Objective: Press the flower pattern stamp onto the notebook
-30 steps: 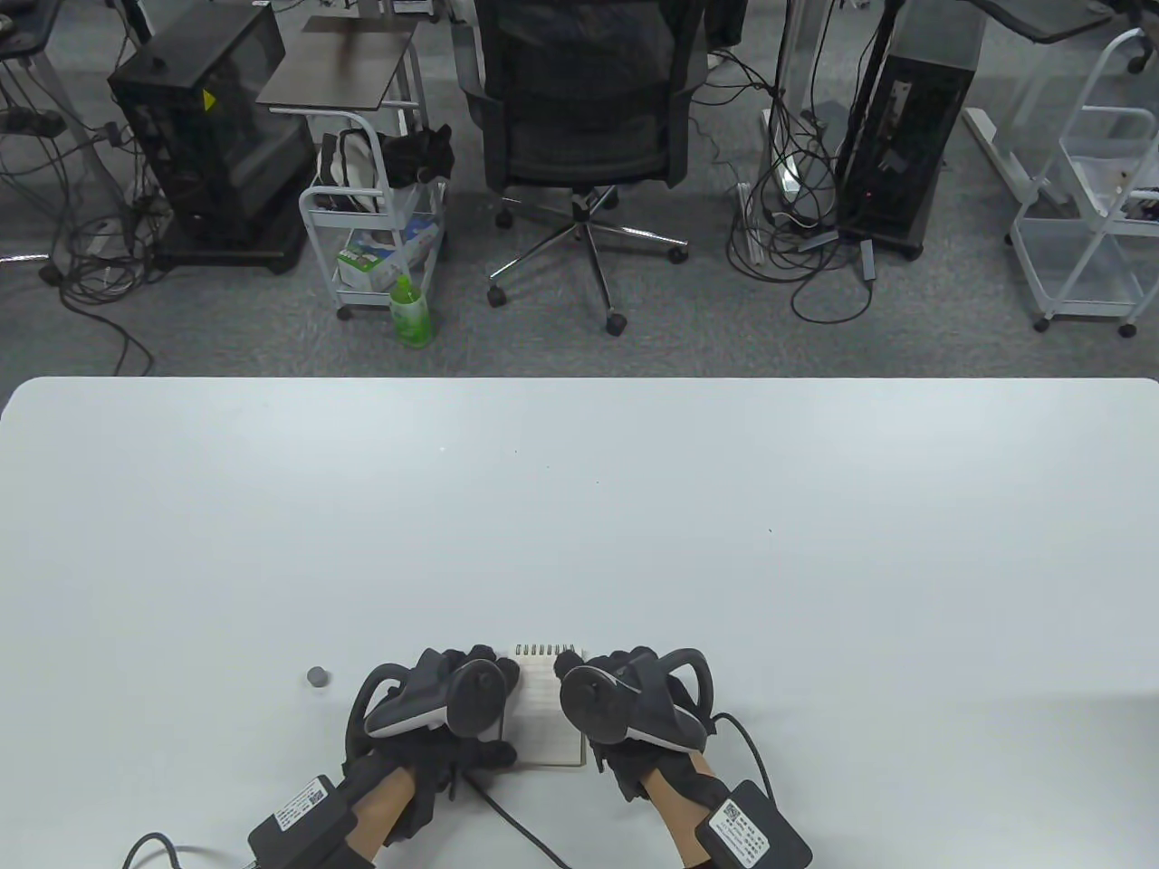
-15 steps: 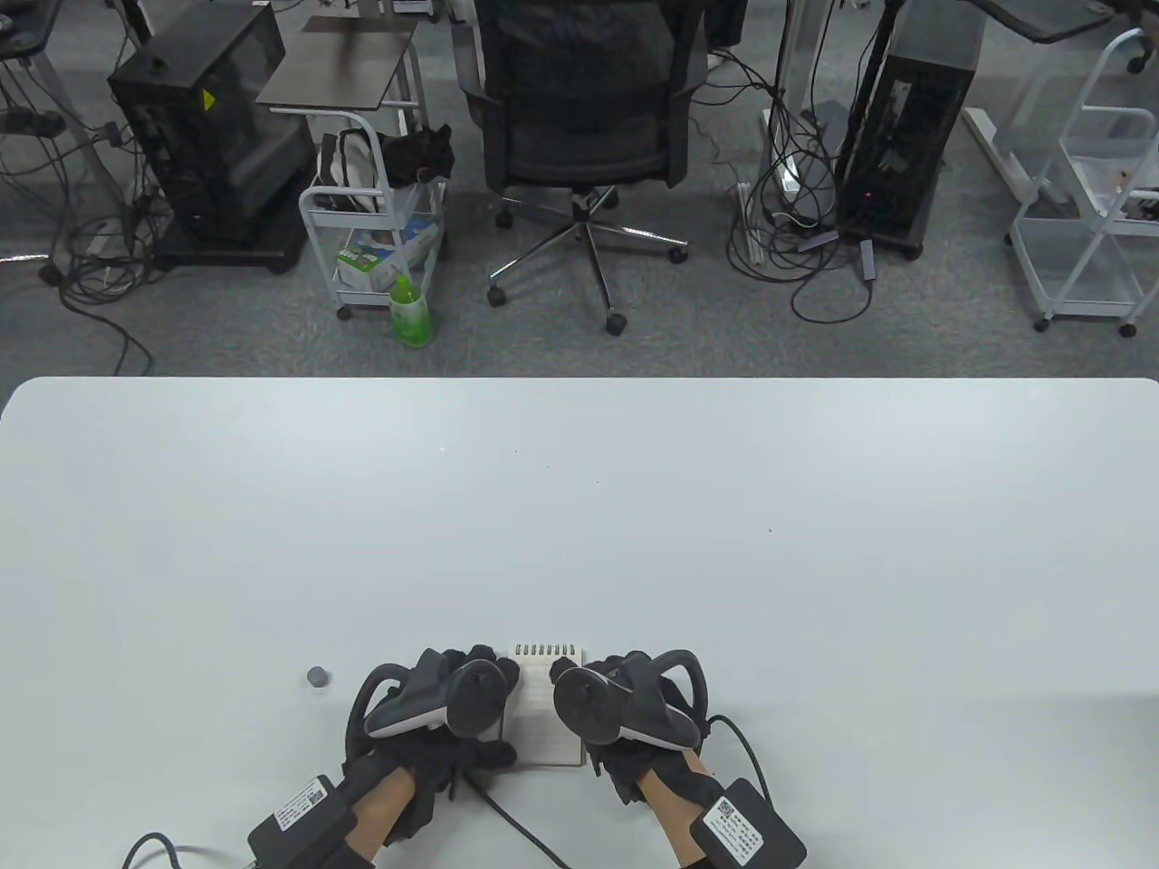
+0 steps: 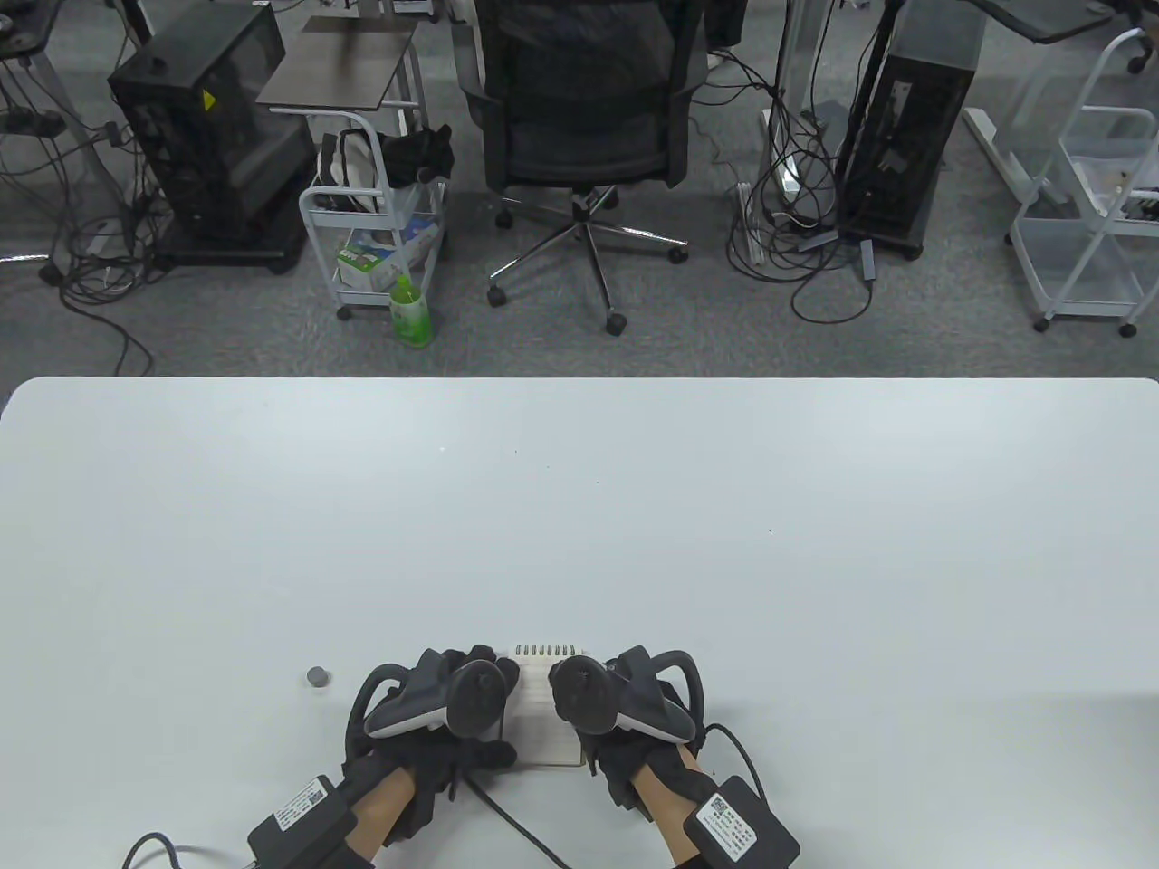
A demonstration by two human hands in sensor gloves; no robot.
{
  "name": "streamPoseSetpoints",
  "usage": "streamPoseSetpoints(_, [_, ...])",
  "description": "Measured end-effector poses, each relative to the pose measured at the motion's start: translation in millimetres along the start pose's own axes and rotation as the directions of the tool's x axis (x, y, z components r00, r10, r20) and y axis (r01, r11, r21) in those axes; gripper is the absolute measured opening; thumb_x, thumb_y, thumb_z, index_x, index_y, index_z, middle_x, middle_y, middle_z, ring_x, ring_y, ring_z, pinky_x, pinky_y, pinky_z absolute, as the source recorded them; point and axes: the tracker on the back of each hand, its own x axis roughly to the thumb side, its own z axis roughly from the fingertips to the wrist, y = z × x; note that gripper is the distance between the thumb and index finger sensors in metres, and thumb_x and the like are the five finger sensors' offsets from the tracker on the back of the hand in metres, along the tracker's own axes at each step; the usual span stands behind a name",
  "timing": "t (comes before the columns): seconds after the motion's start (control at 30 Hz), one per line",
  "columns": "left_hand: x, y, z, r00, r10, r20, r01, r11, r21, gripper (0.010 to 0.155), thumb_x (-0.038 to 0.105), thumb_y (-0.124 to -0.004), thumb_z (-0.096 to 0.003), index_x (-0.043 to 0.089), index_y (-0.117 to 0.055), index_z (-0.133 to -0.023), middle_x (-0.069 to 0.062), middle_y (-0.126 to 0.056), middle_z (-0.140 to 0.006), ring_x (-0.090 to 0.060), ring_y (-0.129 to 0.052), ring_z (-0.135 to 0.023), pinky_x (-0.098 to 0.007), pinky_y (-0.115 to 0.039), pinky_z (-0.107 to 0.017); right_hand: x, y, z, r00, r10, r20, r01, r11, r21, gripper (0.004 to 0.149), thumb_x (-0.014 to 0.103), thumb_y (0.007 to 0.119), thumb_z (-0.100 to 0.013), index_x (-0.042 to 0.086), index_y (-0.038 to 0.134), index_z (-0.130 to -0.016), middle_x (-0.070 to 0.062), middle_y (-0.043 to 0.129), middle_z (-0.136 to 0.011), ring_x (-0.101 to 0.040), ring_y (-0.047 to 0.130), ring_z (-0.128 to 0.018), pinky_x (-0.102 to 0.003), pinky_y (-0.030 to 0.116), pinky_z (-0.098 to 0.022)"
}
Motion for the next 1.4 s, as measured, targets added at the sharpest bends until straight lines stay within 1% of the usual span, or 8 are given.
streamPoseSetpoints(0.13, [0.0,0.0,0.0,1.000,0.000,0.000,0.000,1.000,0.000,0.090,0.063,-0.071,-0.0330,0.022,-0.039,-0.106,-0.011,-0.034,-0.112,-0.038,-0.041,-0.098,-0.061,-0.049,-0.065,0.7,-0.9,-1.8,1.000,0.020,0.001,-0.020,1.000,0.024,0.045,0.027,0.085,-0.040,0.017,0.085,-0.083,-0.018,0.098,-0.062,-0.032,0.107,-0.046,-0.055,0.081,-0.048])
streamPoseSetpoints(0.6, [0.0,0.0,0.1,1.000,-0.001,0.000,0.001,1.000,-0.002,0.090,0.063,-0.071,-0.0331,0.022,-0.038,-0.107,-0.011,-0.033,-0.112,-0.038,-0.041,-0.098,-0.061,-0.048,-0.066,4.2,2.1,1.3,1.000,0.026,0.002,-0.026,1.000,-0.016,0.044,0.027,0.085,-0.040,0.019,0.085,-0.083,-0.018,0.098,-0.062,-0.032,0.107,-0.046,-0.055,0.081,-0.048])
streamPoseSetpoints(0.77, [0.0,-0.1,0.3,1.000,-0.002,0.000,0.002,1.000,-0.003,0.090,0.063,-0.070,-0.0333,0.022,-0.038,-0.107,-0.011,-0.033,-0.112,-0.038,-0.040,-0.098,-0.061,-0.048,-0.066,7.6,1.5,1.4,0.998,0.067,0.012,-0.066,0.997,-0.027,0.045,0.028,0.084,-0.040,0.019,0.085,-0.084,-0.018,0.098,-0.062,-0.032,0.107,-0.046,-0.055,0.080,-0.048])
streamPoseSetpoints(0.9, [0.0,-0.1,0.3,1.000,0.000,0.002,0.000,1.000,-0.004,0.090,0.063,-0.070,-0.0332,0.022,-0.038,-0.106,-0.011,-0.033,-0.112,-0.038,-0.040,-0.098,-0.061,-0.048,-0.066,7.4,-2.1,1.4,0.994,0.102,0.046,-0.101,0.994,-0.032,0.045,0.029,0.084,-0.040,0.020,0.085,-0.084,-0.016,0.099,-0.062,-0.031,0.108,-0.046,-0.055,0.081,-0.049])
streamPoseSetpoints(1.0, [0.3,0.1,0.2,1.000,-0.001,0.002,0.001,1.000,-0.002,0.090,0.063,-0.071,-0.0331,0.021,-0.038,-0.106,-0.011,-0.034,-0.112,-0.039,-0.041,-0.098,-0.062,-0.048,-0.065,5.6,-5.3,1.2,0.994,0.093,0.054,-0.089,0.994,-0.060,0.045,0.030,0.084,-0.040,0.020,0.085,-0.084,-0.015,0.099,-0.063,-0.031,0.108,-0.046,-0.055,0.081,-0.049])
streamPoseSetpoints(1.17, [0.4,0.1,0.1,1.000,0.000,0.001,0.000,1.000,-0.004,0.090,0.062,-0.071,-0.0331,0.021,-0.039,-0.106,-0.013,-0.034,-0.112,-0.039,-0.041,-0.098,-0.062,-0.048,-0.066,11.2,-16.1,2.2,0.995,-0.018,0.093,0.028,0.994,-0.107,0.045,0.029,0.083,-0.040,0.020,0.085,-0.084,-0.015,0.098,-0.064,-0.032,0.107,-0.047,-0.056,0.079,-0.049])
streamPoseSetpoints(1.27, [0.3,0.0,0.0,1.000,0.001,0.002,-0.001,1.000,-0.003,0.090,0.062,-0.071,-0.0330,0.021,-0.039,-0.106,-0.013,-0.033,-0.112,-0.039,-0.041,-0.098,-0.062,-0.048,-0.065,21.5,-14.3,1.7,0.991,0.004,0.136,0.012,0.993,-0.114,0.045,0.030,0.083,-0.040,0.020,0.084,-0.085,-0.015,0.098,-0.064,-0.031,0.107,-0.047,-0.056,0.079,-0.049])
streamPoseSetpoints(1.4, [0.5,-0.2,0.1,1.000,0.001,0.002,-0.001,1.000,-0.003,0.090,0.062,-0.071,-0.0331,0.021,-0.038,-0.106,-0.012,-0.033,-0.112,-0.039,-0.041,-0.098,-0.062,-0.048,-0.066,33.0,-6.4,-0.6,0.984,0.017,0.179,-0.003,0.997,-0.079,0.045,0.030,0.083,-0.040,0.020,0.084,-0.085,-0.014,0.099,-0.064,-0.031,0.107,-0.048,-0.056,0.079,-0.050])
